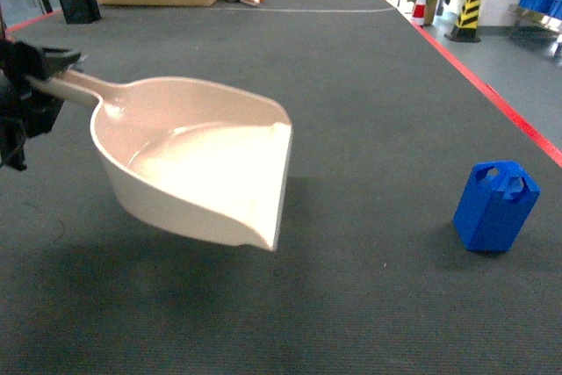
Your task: Place part in tray to right shelf
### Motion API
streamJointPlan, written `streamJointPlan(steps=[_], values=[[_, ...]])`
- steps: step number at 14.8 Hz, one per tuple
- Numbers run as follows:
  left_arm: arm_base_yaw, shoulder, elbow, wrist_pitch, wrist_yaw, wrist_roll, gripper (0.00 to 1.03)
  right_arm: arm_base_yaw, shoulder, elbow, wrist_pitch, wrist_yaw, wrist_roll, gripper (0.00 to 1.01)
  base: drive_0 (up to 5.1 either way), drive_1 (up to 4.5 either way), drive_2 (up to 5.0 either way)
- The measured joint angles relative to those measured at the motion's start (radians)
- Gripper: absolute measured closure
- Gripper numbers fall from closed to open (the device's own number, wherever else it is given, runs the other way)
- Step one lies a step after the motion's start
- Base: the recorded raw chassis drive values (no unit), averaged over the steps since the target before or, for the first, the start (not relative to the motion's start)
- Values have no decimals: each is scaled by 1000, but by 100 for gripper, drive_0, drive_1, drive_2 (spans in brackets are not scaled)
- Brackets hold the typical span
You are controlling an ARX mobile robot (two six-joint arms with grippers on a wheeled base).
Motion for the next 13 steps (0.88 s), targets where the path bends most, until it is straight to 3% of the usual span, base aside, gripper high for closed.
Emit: streamJointPlan(steps=[5, 7, 11, 13], values=[[-191, -65, -7, 48, -70, -122, 91, 0, 0, 0, 0, 0, 0, 3, 0, 0, 0], [-268, -61, -6, 49, -65, -163, 91, 0, 0, 0, 0, 0, 0, 3, 0, 0, 0], [-252, -50, -6, 49, -82, -200, 91, 0, 2, 1, -10, -2, -3, 3, 0, 0, 0], [-252, -50, -6, 49, -82, -200, 91, -10, 47, 37, -130, -23, -34, 3, 0, 0, 0]])
